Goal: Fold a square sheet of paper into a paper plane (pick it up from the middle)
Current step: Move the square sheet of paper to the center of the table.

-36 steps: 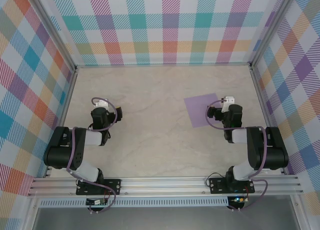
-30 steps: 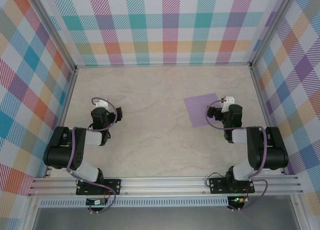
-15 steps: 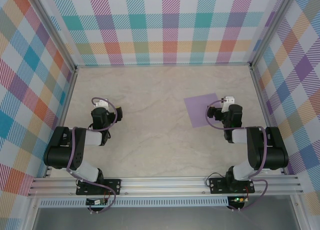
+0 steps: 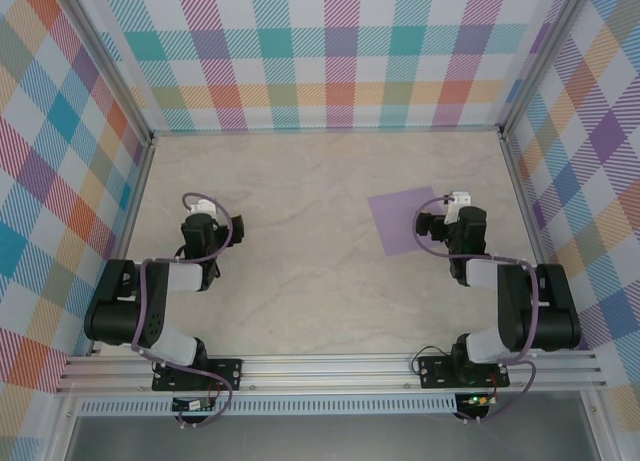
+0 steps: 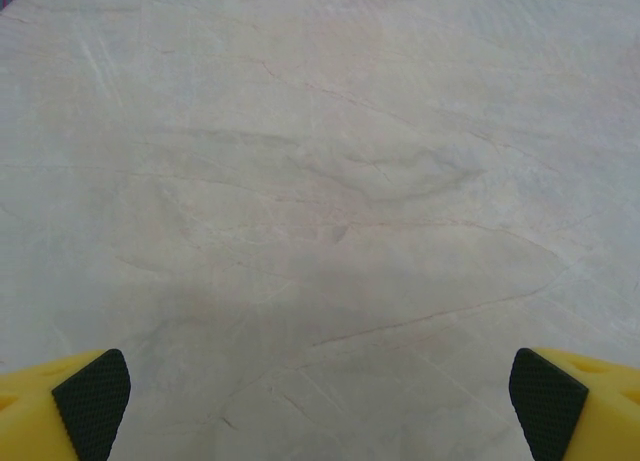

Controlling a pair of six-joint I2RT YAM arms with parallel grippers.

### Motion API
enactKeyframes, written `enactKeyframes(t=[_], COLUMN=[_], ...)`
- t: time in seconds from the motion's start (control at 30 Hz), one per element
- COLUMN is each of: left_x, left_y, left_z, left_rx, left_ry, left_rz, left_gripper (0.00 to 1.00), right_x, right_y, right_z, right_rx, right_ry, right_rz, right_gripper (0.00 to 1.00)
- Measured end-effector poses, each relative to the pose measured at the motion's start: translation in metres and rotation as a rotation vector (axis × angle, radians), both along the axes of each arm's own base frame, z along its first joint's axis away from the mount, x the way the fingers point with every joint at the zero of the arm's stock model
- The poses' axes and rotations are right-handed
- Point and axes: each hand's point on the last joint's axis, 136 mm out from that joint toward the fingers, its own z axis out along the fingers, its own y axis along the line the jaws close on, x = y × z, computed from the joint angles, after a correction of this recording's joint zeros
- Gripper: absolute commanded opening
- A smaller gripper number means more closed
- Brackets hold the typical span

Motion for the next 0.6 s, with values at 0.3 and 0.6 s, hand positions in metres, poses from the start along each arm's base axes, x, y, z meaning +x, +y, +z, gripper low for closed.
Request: enactKeyframes(t=[0.3, 0.6], left_x=[0.013, -0.013], left_y=[0.004, -0.010], left_z=[0.106, 0.112], left_rx=[-0.162, -0.300], left_ry=[0.001, 0.220], left_rz=[0.122, 0.142], left_gripper=[1.00, 1.00], right_x=[0.016, 0.005], right_y=[-0.001, 0.049], right_z=[0.083, 0.008], right_rx=[0.253, 0.582], right_ry=[0.156, 0.617], right_rz=[-0.147, -0.115], right_gripper=[1.00, 0.96])
